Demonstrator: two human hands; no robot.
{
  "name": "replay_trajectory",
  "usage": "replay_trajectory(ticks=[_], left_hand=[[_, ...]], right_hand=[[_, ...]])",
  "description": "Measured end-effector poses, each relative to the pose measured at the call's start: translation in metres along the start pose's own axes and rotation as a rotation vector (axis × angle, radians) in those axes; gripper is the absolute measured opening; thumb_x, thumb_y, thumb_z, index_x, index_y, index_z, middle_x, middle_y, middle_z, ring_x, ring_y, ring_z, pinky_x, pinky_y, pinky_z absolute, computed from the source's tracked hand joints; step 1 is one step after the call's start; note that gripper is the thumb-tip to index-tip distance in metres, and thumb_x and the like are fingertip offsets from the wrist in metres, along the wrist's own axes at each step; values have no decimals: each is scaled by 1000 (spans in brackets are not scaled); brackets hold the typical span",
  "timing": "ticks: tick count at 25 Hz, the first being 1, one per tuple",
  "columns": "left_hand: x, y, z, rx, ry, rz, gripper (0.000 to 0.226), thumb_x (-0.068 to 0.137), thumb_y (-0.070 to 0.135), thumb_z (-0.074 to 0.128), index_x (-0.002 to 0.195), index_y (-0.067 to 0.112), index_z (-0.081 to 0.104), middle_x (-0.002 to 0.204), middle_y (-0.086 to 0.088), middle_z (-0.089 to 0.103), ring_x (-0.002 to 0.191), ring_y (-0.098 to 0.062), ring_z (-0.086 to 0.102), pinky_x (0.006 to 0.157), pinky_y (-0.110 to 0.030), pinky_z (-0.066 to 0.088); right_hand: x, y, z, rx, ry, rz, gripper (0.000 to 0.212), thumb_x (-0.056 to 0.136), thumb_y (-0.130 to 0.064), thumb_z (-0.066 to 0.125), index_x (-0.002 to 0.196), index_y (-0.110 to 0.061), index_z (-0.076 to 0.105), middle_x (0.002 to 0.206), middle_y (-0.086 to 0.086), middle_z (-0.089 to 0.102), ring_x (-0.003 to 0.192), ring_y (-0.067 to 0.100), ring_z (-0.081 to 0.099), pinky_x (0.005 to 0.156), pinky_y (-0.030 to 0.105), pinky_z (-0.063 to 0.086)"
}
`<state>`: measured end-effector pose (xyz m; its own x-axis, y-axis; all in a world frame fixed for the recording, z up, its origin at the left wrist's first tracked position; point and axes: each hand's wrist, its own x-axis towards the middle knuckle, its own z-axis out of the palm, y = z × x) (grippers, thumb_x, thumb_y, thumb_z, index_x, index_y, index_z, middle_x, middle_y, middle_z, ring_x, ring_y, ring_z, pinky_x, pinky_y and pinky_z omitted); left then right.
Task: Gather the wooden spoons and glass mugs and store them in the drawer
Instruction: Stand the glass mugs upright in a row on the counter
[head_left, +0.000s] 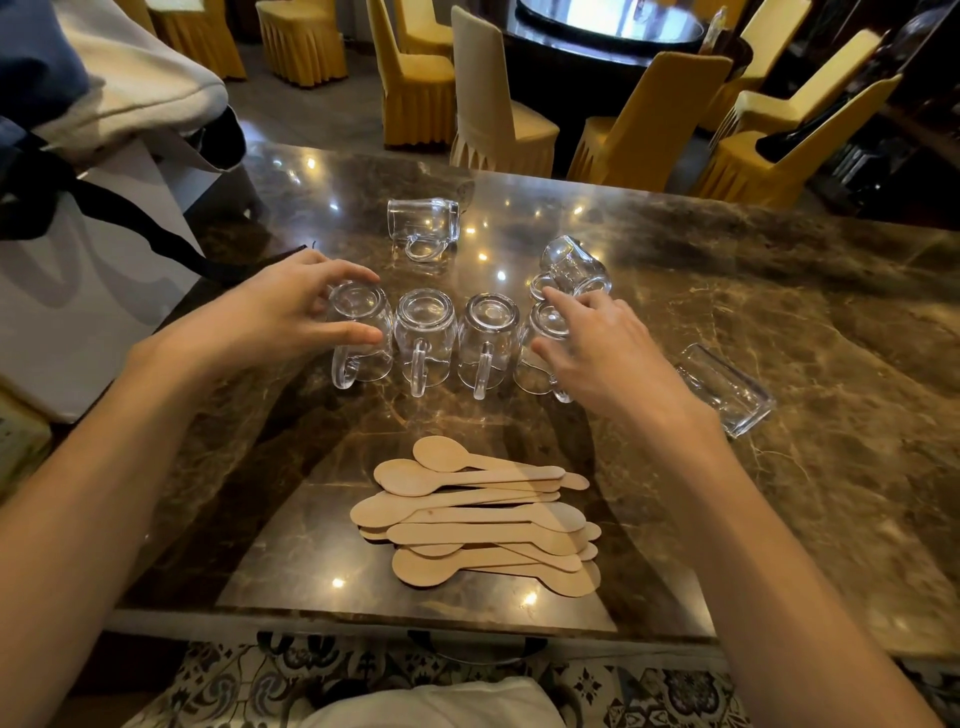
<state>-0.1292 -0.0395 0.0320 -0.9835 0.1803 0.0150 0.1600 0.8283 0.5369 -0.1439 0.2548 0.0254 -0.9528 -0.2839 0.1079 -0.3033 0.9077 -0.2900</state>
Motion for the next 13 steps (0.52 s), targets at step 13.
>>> replay_trajectory(ticks=[13], left_hand=[[43,16,-21,41,90,58,69,74,66,47,130,26,51,129,-1,48,106,-11,51,86,-28,44]], right_hand=[[32,18,-22,135,275,145,47,89,-49,55,124,-19,58,116,3,65,98,21,62,78,31,45]])
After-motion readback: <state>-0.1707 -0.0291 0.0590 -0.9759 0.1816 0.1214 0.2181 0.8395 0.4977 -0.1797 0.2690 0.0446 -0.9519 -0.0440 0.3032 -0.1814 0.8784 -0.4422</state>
